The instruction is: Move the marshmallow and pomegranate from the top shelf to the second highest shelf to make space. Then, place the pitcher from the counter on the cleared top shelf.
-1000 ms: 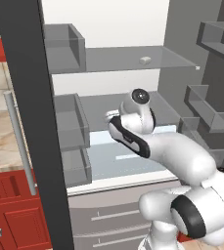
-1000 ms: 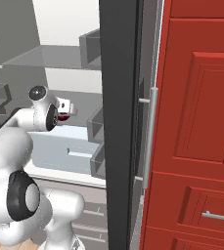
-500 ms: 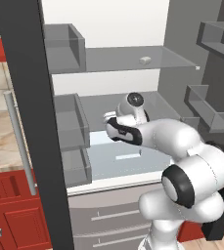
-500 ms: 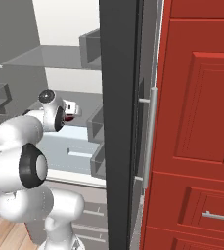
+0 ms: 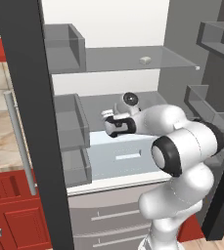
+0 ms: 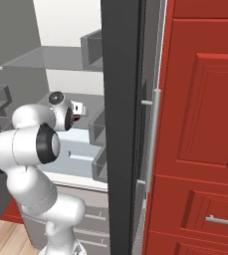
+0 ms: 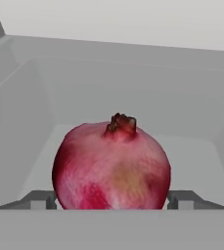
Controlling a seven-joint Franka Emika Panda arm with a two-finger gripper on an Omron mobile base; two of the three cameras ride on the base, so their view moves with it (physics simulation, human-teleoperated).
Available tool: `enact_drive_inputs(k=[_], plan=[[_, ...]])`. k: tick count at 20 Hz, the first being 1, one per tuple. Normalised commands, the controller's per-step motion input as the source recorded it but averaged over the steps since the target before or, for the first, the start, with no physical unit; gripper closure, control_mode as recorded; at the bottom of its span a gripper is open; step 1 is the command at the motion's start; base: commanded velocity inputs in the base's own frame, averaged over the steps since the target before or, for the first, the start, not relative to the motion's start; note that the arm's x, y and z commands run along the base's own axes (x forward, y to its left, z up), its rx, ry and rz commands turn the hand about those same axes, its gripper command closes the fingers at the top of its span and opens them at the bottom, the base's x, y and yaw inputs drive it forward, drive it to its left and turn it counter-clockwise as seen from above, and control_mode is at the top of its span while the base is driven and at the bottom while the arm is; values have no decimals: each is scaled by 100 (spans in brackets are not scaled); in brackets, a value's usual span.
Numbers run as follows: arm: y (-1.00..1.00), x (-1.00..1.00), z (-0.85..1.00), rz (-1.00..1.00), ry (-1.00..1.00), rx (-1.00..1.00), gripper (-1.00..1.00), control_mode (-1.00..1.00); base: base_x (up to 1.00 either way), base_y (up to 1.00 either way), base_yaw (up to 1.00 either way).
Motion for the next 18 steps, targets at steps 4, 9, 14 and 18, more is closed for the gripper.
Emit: enact_drive_inputs(k=[4,9,14,18], plan=[[5,54,-26,0,0,0,-100,-100,0,0,0],[7,43,-16,0,-2,0,-100,-100,0,0,0],[6,-2,-4,0,-7,0,-100,-100,0,0,0],[1,-38,11,-4,-4,0,-100,-100,0,0,0]])
